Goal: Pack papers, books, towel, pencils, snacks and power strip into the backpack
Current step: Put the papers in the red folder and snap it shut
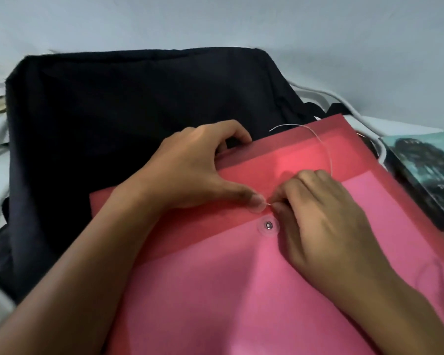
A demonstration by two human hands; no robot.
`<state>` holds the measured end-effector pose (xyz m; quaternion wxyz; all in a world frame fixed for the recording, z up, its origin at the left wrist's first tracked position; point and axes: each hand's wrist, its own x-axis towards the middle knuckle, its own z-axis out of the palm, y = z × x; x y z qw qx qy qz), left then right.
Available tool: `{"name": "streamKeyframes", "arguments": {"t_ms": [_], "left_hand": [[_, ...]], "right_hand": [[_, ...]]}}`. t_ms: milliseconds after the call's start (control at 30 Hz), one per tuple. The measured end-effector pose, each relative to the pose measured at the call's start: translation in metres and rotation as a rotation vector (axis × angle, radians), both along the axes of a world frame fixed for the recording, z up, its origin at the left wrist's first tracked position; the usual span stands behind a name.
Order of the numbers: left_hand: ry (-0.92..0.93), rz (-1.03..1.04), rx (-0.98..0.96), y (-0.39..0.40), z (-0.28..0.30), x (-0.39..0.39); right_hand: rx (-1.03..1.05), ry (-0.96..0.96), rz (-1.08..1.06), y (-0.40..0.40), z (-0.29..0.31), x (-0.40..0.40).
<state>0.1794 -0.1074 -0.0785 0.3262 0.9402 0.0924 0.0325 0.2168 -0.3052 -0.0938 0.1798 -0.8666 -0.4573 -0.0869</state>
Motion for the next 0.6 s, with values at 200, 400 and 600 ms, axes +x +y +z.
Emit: {"name": "streamKeyframes", "arguments": {"t_ms": [200, 400, 600], "left_hand": [[-0.007, -0.020, -0.086, 0.002, 0.000, 0.000], [-0.011, -0.011, -0.091, 0.002, -0.003, 0.001], [-0.021, 0.001, -0.107, 0.002, -0.007, 0.001]], "right_hand": [[0.073, 0.295, 0.117, -0.012, 0.019, 0.013], [-0.105, -0.091, 0.210, -0.032, 0.018, 0.017], [-0.290, -0.244, 0.216, -0.027, 0.034, -0.008]]}}
